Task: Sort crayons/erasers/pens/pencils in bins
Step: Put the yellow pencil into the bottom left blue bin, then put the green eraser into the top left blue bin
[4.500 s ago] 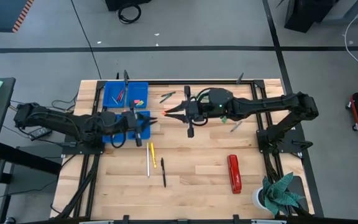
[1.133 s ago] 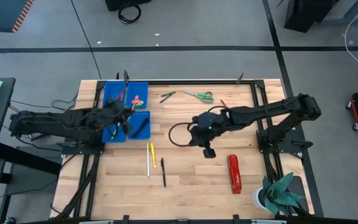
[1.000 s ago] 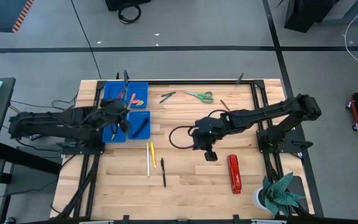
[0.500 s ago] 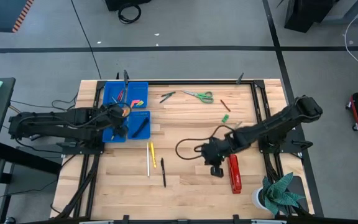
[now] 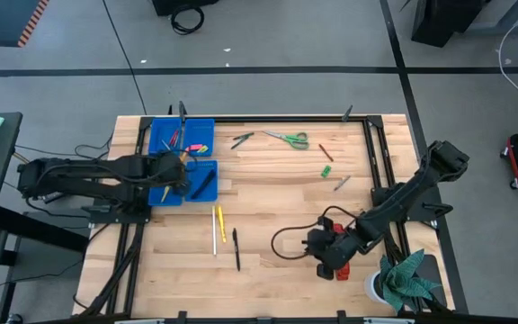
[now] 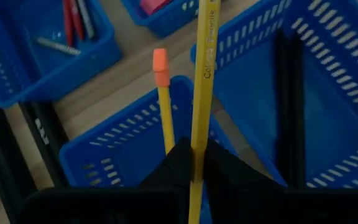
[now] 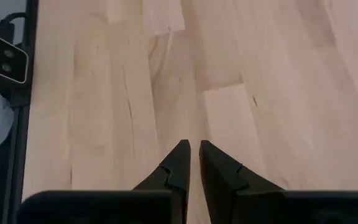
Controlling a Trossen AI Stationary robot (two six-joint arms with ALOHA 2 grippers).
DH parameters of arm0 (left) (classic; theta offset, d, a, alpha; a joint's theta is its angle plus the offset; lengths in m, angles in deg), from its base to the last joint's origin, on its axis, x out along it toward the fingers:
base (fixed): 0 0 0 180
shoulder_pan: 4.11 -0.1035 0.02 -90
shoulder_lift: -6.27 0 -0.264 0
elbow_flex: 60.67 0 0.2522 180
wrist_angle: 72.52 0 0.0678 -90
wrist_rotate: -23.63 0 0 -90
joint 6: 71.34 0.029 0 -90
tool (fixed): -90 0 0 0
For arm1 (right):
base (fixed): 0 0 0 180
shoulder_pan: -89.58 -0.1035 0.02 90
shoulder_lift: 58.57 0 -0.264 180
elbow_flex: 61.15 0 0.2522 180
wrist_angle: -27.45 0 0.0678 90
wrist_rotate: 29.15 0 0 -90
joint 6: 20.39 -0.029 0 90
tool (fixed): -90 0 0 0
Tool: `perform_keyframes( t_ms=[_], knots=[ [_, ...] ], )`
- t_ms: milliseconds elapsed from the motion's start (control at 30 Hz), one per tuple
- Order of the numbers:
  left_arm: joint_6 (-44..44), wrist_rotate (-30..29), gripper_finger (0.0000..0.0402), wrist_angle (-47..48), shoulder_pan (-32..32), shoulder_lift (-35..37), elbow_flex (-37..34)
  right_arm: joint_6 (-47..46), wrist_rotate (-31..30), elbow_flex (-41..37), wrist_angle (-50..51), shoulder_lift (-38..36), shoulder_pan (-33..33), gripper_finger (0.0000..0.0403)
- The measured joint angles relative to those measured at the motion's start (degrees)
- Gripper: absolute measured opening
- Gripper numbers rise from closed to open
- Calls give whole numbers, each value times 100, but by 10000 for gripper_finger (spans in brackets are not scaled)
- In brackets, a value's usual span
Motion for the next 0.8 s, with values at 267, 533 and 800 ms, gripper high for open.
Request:
perform_keyframes(
  t_ms=[267, 533, 800],
  knots=[
    [-528, 200, 48, 143, 16, -412, -117, 848, -209, 43, -3, 0, -8, 41],
    [-931, 214, 41, 155, 34, -471, -301, 1536, -207, 43, 1, 0, 2, 41],
    [-1083, 386, 110, 72, 314, -472, -365, 1909, -201, 45, 21, 0, 4, 41]
  ],
)
